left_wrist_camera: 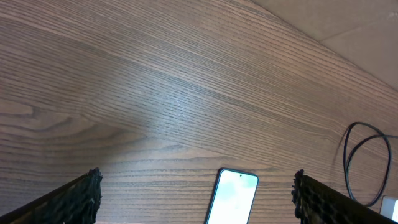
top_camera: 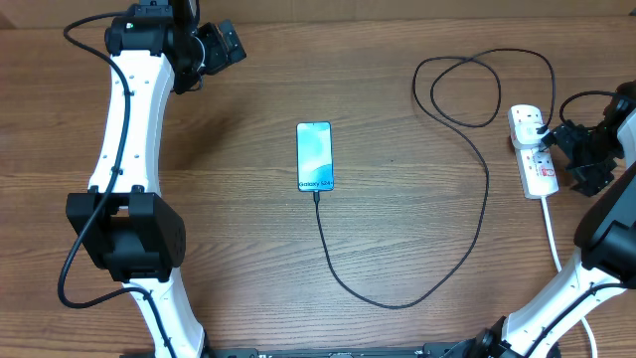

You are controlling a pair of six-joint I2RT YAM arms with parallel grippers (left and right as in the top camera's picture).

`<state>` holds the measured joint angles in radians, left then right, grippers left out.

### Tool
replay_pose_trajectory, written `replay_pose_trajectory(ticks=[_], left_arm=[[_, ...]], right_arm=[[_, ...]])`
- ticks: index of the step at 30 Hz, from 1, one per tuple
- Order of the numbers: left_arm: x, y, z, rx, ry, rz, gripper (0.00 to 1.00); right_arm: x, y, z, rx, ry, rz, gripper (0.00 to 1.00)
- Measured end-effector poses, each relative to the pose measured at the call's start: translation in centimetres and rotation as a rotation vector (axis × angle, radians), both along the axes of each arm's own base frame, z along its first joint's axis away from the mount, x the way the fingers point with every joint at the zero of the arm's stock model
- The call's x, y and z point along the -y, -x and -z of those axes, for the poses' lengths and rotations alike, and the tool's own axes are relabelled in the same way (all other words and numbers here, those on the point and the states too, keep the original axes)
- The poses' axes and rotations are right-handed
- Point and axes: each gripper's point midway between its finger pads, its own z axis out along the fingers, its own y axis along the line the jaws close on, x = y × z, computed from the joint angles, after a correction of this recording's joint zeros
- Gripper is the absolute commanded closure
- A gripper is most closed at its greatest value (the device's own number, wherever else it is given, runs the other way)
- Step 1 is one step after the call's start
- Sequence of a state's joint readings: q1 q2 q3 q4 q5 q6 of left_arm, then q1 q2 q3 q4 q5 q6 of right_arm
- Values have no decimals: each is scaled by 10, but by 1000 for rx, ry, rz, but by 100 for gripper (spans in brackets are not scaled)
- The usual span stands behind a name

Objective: Plug charger to phone and switch on socket

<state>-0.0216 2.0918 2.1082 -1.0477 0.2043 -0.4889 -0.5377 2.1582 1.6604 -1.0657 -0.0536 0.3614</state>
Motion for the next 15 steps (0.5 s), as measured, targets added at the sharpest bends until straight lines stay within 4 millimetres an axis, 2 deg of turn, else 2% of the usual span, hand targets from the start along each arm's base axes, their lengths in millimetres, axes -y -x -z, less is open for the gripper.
replay_pose_trajectory(ticks=[6,9,12,15], left_arm=[[0,0,0,0,0,0,0],[0,0,0,0,0,0,0],[0,0,0,-1,0,0,0],[0,0,0,-1,0,0,0]], right_arm=[[-1,3,0,-14,0,-6,0],[-10,16,-4,-76,-32,-17,0],[-12,22,-20,-114,-52,-37,0],[-9,14,-42,-96,-37,-81,0]])
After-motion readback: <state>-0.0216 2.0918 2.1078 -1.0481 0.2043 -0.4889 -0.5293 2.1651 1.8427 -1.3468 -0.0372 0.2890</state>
